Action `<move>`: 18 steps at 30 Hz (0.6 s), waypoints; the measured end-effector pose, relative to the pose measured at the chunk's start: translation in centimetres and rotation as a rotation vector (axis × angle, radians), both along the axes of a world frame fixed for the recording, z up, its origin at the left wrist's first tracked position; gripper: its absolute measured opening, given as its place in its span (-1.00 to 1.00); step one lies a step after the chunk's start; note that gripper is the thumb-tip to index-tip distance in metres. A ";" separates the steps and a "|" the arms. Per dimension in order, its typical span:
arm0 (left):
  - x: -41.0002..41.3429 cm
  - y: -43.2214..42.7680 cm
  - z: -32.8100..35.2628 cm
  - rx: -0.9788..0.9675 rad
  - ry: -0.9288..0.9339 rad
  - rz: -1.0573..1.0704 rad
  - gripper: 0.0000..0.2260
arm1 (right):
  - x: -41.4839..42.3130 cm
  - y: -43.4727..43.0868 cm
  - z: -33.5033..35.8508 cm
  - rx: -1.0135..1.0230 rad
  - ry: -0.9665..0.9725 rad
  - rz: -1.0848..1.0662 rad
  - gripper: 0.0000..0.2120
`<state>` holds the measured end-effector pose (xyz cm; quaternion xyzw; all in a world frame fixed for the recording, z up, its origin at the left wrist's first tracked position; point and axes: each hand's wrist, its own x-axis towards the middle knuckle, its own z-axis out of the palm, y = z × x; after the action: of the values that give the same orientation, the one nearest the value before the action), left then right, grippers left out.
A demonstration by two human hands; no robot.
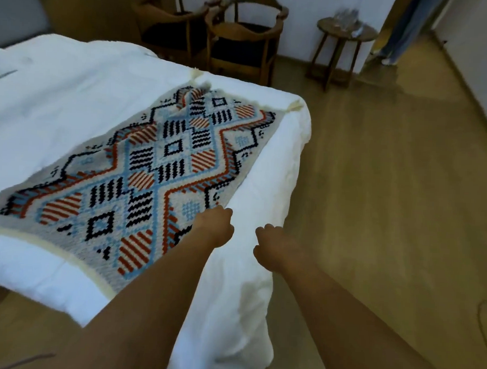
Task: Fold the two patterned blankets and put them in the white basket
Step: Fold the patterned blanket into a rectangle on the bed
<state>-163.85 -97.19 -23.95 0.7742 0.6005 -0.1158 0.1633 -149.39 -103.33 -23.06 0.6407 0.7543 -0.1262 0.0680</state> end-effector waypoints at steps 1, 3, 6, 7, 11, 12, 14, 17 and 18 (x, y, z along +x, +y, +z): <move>0.8 1.3 0.0 0.003 -0.006 0.018 -0.63 | 0.9 1.7 0.1 0.005 0.003 0.025 -0.79; 2.6 4.1 -0.1 0.014 -0.018 0.051 -0.64 | 2.7 5.0 0.3 0.015 0.030 0.058 -0.78; 5.7 8.3 0.2 0.007 -0.016 0.081 -0.65 | 6.1 10.0 0.8 -0.022 0.059 0.065 -0.77; 6.9 9.7 0.3 0.006 -0.015 0.083 -0.65 | 7.5 11.8 0.9 -0.039 0.056 0.070 -0.78; 11.7 14.9 0.9 -0.004 -0.035 0.102 -0.64 | 12.7 18.4 1.1 -0.011 0.068 0.090 -0.86; 12.8 15.9 0.7 -0.012 -0.028 0.112 -0.63 | 13.9 19.9 0.9 -0.018 0.078 0.096 -0.85; 15.1 18.5 0.3 -0.026 -0.005 0.141 -0.63 | 16.3 23.1 0.5 -0.034 0.079 0.123 -0.80; 18.7 22.9 -0.1 -0.039 0.020 0.190 -0.62 | 20.4 28.0 0.6 -0.058 0.089 0.180 -0.78; 20.1 24.4 -0.2 -0.039 0.018 0.209 -0.62 | 22.0 29.7 0.6 -0.058 0.091 0.204 -0.78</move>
<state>-143.70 -72.81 -24.13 0.7029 0.6770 -0.1168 0.1842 -127.34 -73.63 -22.42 0.5519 0.8139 -0.1694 0.0648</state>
